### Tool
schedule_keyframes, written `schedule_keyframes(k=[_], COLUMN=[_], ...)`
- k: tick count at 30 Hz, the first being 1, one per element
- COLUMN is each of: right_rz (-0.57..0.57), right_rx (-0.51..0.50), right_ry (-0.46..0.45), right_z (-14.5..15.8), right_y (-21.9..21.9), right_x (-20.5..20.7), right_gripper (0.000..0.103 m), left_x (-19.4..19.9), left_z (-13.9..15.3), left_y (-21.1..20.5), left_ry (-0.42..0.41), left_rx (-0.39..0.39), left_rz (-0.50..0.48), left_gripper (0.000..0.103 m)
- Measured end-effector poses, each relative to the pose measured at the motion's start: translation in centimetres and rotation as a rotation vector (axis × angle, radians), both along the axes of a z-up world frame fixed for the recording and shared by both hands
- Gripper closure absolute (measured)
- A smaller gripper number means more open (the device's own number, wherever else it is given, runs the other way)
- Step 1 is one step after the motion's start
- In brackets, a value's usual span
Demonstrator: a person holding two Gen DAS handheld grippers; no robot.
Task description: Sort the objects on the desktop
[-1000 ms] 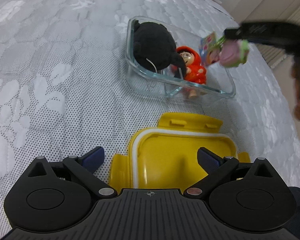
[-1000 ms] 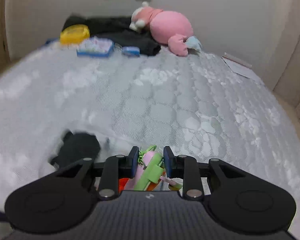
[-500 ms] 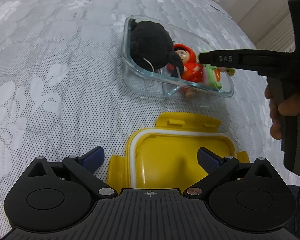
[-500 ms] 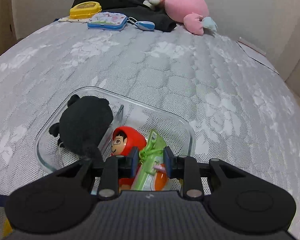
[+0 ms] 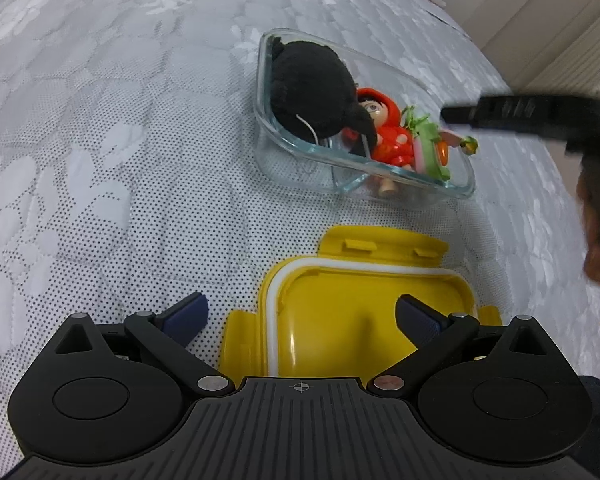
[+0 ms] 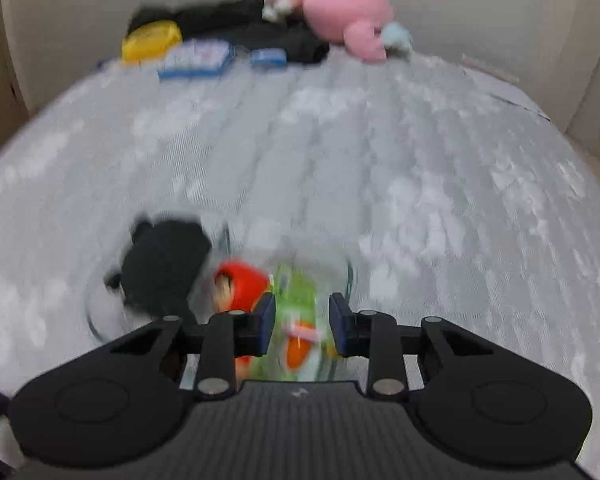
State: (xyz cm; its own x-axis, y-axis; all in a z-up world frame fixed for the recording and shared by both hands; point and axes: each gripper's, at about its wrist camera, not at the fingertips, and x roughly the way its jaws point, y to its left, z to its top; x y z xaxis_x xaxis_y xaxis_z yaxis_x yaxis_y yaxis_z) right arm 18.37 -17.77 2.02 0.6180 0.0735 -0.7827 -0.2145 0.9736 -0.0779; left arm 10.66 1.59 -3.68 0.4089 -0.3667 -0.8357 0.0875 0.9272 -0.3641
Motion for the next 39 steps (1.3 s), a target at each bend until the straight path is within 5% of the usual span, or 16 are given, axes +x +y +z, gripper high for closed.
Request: schedule_keyframes(k=[6, 11, 19, 23, 25, 29, 34, 36, 39], right_rz=[0.002, -0.031, 0.001, 0.006, 0.019, 0.042, 0.074, 0.038, -0.054], right_rx=[0.074, 0.134, 0.072, -0.003, -0.033, 0.041, 0.151, 0.162, 0.258], right_ry=[0.021, -0.021, 0.100, 0.057, 0.029, -0.028, 0.086, 0.136, 0.227], right_z=[-1.4, 0.8, 0.1, -1.6, -1.9, 0.9, 3.4, 3.1, 1.9], right_y=[0.9, -0.3, -0.1, 1.4, 2.0, 1.2, -1.0, -1.7, -3.1], right_x=[0.7, 1.7, 0.7, 1.4, 2.2, 2.6, 2.5, 2.4, 2.2], right_gripper=[0.075, 0.074, 0.074, 0.072, 0.080, 0.084, 0.075, 0.092, 0.091], left_x=[0.1, 0.3, 0.1, 0.0, 0.0, 0.1, 0.0, 0.0, -0.1], left_z=[0.0, -0.1, 0.2, 0.2, 0.1, 0.2, 0.3, 0.3, 0.2], left_y=[0.0, 0.2, -0.1, -0.2, -0.3, -0.2, -0.4, -0.5, -0.4], left_ry=[0.002, 0.009, 0.002, 0.003, 0.003, 0.009, 0.005, 0.005, 0.003], left_rx=[0.009, -0.003, 0.018, 0.021, 0.022, 0.013, 0.026, 0.028, 0.025], left_rz=[-0.009, 0.005, -0.014, -0.016, -0.019, -0.010, -0.021, -0.022, -0.022], left_gripper=[0.000, 0.000, 0.000, 0.000, 0.000, 0.000, 0.000, 0.000, 0.000])
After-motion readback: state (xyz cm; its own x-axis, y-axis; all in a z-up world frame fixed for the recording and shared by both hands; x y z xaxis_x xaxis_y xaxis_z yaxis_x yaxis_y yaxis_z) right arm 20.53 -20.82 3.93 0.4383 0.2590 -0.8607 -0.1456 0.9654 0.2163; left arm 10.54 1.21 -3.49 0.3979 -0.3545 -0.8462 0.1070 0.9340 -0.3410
